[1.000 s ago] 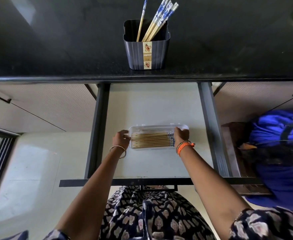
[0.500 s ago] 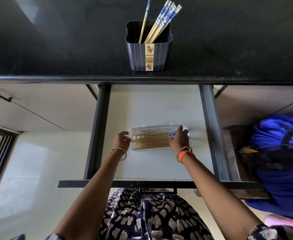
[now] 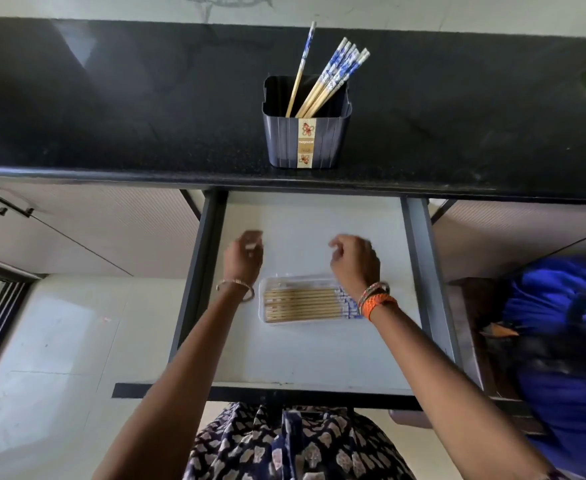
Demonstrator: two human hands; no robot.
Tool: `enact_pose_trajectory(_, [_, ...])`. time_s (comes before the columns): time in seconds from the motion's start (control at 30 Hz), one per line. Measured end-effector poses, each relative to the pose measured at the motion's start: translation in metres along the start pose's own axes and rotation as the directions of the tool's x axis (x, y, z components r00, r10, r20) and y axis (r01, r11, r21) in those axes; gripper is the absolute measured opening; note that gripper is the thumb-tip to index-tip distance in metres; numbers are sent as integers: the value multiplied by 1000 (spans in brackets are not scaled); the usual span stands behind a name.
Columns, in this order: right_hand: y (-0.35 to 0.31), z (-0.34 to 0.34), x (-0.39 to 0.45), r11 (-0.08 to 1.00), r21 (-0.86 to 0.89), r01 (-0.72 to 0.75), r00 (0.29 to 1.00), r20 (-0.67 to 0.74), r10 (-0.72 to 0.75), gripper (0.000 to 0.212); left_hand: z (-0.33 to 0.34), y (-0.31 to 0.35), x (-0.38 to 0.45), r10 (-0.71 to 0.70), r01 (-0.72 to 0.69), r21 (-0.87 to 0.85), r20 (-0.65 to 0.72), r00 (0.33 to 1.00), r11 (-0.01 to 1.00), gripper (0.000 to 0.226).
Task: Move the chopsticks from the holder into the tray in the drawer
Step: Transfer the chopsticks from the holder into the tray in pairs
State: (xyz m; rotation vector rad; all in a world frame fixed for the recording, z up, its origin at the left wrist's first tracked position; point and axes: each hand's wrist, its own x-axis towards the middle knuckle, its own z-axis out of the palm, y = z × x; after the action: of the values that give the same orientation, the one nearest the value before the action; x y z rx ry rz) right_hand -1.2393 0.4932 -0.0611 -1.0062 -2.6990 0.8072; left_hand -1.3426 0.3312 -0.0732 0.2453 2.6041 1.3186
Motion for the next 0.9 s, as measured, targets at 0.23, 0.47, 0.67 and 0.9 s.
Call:
enact_pose_trajectory(0.23, [-98,-112,128,819,509,267,892,-452,-10,20,-53,147,94,419,-452,-54,-291,860,890,23])
enact_pose_trajectory(0.47, [-104,-112,235,798,592,-115,962,-132,237,33,-44,149,137,460,-456,64,-168,872,887,22])
enact_pose_trajectory(0.67, [-101,-98,251,674,724,-147,947,-95,308,33,-34,136,147,459,-454,67,-145,876,888,18])
enact_pose_trajectory(0.9, [-102,-114,248,514,855,-72,934,-123,334,7,-33,140,145,453,-450,63,-172,875,891,18])
